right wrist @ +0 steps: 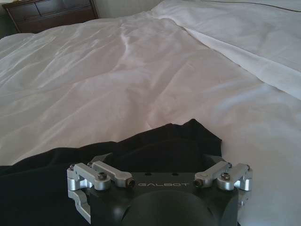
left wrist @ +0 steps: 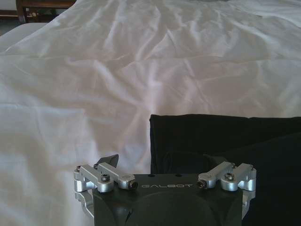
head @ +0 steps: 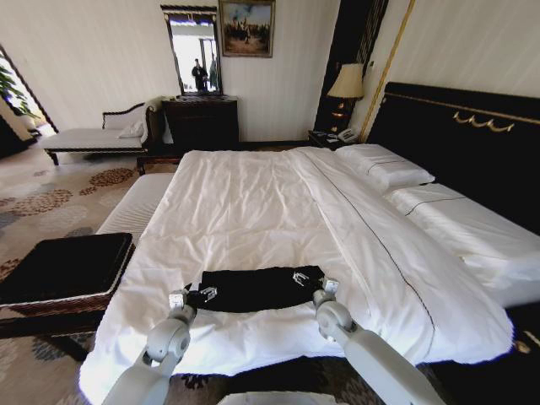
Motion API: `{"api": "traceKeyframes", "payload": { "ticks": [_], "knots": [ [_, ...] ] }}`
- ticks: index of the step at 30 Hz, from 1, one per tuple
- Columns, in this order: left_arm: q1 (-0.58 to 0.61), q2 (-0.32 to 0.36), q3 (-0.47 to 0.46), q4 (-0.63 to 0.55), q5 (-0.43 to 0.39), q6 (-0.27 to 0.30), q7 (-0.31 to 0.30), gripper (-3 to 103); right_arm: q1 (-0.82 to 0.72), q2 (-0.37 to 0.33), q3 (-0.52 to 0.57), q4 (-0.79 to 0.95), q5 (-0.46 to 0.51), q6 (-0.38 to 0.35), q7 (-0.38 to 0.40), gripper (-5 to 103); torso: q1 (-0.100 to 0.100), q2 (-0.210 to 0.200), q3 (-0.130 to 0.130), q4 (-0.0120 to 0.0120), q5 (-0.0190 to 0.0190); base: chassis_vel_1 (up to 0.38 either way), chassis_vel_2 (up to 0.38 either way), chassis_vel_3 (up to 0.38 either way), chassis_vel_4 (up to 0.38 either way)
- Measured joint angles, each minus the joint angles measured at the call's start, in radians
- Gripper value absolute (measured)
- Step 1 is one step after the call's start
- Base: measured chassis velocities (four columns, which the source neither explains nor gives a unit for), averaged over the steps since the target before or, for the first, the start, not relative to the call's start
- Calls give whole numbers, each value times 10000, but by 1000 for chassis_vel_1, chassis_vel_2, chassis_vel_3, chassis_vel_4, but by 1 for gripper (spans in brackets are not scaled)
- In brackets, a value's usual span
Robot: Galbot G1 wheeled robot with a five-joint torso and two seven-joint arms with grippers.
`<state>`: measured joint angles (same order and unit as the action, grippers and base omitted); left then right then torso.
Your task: Fold the clothes on the bed and place them into the basket.
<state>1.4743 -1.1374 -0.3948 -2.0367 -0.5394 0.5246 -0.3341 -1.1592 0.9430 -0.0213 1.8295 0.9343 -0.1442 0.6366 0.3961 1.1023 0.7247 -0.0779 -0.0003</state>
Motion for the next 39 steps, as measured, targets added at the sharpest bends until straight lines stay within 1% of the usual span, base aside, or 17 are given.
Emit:
{"api": "traceKeyframes", "payload": {
  "ticks": [1, 4, 7, 8, 11, 15, 17, 20, 21, 24, 27, 30, 32, 34, 35, 37, 39],
  "knots": [
    [130, 60, -25, -140, 0, 123, -47, 100, -166, -79, 29, 159, 27, -23, 68, 100, 0, -1, 0, 0, 2, 0, 0, 0, 0],
    [962, 489, -239, -908, -159, 1008, -543, 100, -1319, -676, 257, 1462, 165, -229, 577, 100, -2, 1, 0, -1, 4, 0, 0, 0, 0],
    [1189, 660, -341, -1128, -307, 1230, -714, 100, -1650, -888, 397, 1974, 207, -297, 735, 100, -2, 0, 0, -2, 6, 0, 0, 0, 0],
    [1410, 888, -515, -1426, -589, 1453, -928, 100, -1939, -1130, 665, 2578, 300, -366, 878, 100, -2, 1, -1, 0, 2, 0, 0, 0, 0],
    [1480, 1083, -740, -1829, -998, 1586, -1066, 100, -2052, -1330, 1080, 3132, 420, -400, 935, 100, -2, 1, -1, 1, 2, 0, 0, 0, 0],
    [1178, 1095, -1013, -2239, -1550, 1369, -919, 100, -1794, -1307, 1580, 3384, 527, -361, 776, 100, -2, 1, 0, 0, 2, 0, 0, 0, 0],
    [441, 755, -912, -2080, -1688, 693, -331, 100, -960, -905, 1605, 2742, 607, -152, 245, 100, -2, 1, 1, -2, 6, 0, 0, 0, 0],
    [-195, 210, -402, -958, -1226, 366, -46, 100, 67, -331, 908, 1330, 663, -5, -96, 100, 1, -1, 4, 2, 5, 0, 0, 0, 0],
    [-195, 210, -402, -958, -1226, 366, -46, 100, 67, -331, 908, 1330, 663, -5, -96, 100, 1, -1, 4, 2, 5, 0, 0, 0, 0],
    [-238, -237, 13, 104, -397, 18, 83, 100, 548, 154, 263, 67, 367, 99, -310, 100, 5, -3, 5, 3, 3, 0, 0, 0, 0],
    [111, -227, 167, 210, 14, -127, 147, 100, 479, 258, 37, -280, 166, 133, -332, 100, 3, -3, 3, 1, 5, 0, 0, 0, 0],
    [493, -109, 168, -18, 134, -134, 156, 100, 118, 154, 5, -107, 113, 53, -122, 100, 1, -2, 3, 2, 3, 0, 0, 0, 0],
    [829, 92, 3, -368, 135, -42, 78, 100, -475, -75, 74, 365, 106, -205, 499, 100, -1, -1, 1, -1, 5, 0, 0, 0, 0],
    [1112, 315, -215, -643, 26, 282, -166, 100, -1151, -331, 312, 868, 118, -356, 972, 100, 0, -1, 1, -1, 3, 0, 0, 0, 0],
    [1112, 315, -215, -643, 26, 282, -166, 100, -1151, -331, 312, 868, 118, -356, 972, 100, 0, -1, 1, -1, 3, 0, 0, 0, 0],
    [1311, 607, -494, -810, -234, 672, -477, 100, -1842, -526, 804, 1518, 195, -416, 1320, 100, 0, -1, 1, -3, 6, 0, 0, 0, 0],
    [1371, 773, -647, -787, -363, 808, -591, 100, -2133, -624, 1164, 1964, 331, -435, 1487, 100, -1, 0, 0, -3, 3, 0, 0, 0, 0]
  ]
}}
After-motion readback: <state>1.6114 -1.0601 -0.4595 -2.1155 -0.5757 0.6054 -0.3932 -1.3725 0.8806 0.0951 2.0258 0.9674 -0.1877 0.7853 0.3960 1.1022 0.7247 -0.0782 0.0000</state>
